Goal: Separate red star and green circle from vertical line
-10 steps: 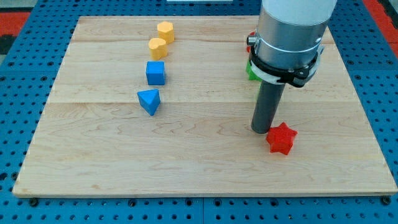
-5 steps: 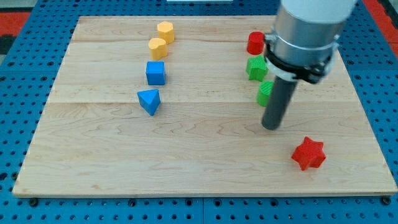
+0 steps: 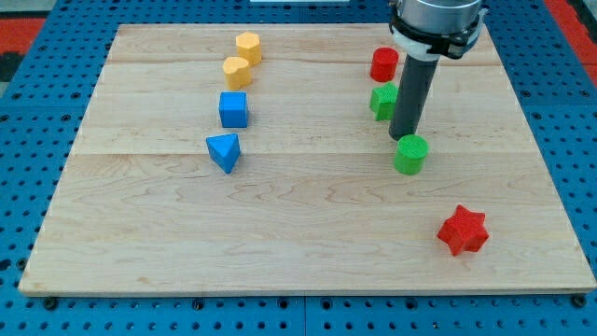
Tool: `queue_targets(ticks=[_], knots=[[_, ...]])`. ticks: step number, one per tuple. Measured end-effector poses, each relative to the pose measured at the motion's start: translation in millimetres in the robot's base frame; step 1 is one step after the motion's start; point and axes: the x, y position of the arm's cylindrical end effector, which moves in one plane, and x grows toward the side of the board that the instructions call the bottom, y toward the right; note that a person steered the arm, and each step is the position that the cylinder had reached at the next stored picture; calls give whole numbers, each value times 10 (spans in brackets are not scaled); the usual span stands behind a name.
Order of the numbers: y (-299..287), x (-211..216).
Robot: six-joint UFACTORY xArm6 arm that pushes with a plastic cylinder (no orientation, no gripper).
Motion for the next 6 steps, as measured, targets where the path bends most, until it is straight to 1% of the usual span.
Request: queue_targets(ticks=[2, 3, 6], knots=[[-401, 46], [-121, 158], [228, 482]])
